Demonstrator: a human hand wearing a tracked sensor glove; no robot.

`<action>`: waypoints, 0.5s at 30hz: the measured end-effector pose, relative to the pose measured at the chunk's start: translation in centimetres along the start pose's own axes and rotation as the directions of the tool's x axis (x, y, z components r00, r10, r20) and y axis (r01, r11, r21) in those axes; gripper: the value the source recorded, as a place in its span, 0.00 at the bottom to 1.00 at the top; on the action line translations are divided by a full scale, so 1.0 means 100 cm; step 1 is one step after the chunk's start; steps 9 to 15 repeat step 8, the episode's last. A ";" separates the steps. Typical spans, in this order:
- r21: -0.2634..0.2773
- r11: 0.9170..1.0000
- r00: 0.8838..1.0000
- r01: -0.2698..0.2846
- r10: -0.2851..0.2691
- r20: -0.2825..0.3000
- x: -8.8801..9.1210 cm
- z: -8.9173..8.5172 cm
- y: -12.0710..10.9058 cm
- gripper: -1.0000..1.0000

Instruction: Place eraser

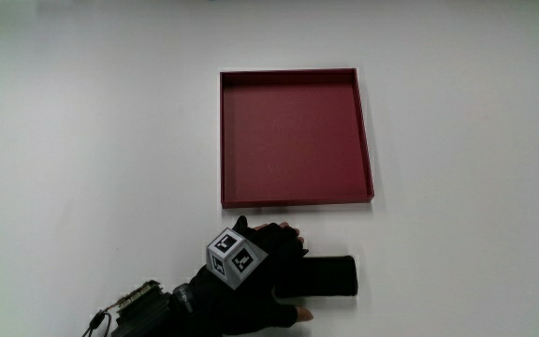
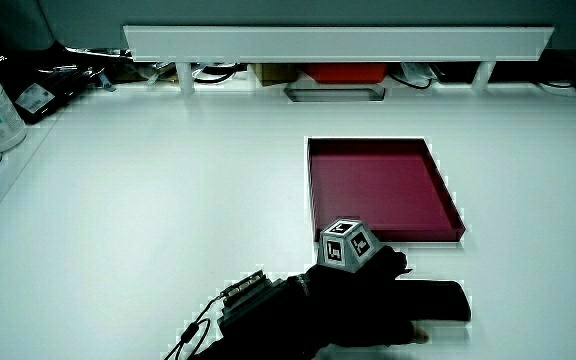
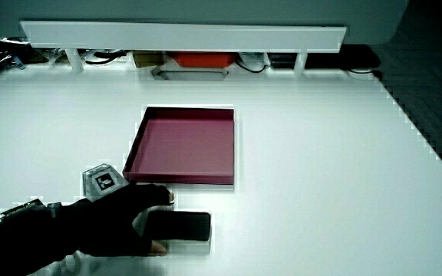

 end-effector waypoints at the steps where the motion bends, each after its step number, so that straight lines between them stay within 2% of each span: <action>1: 0.007 1.000 1.000 0.008 -0.008 -0.012 0.002 0.003 -0.001 0.19; 2: 0.003 1.000 1.000 -0.001 0.001 0.000 0.001 0.003 -0.002 0.18; 5: 0.020 0.999 0.999 0.033 -0.034 0.013 0.003 0.008 -0.005 0.13; 6: 0.037 0.997 0.998 0.066 -0.066 -0.005 0.003 0.011 -0.007 0.11; 7: 0.057 0.995 0.997 0.080 -0.080 0.000 0.002 0.014 -0.008 0.10; 8: 0.071 0.987 0.987 0.143 -0.137 -0.080 0.007 0.024 -0.011 0.08; 15: 0.071 0.987 0.987 0.143 -0.137 -0.080 0.007 0.024 -0.011 0.08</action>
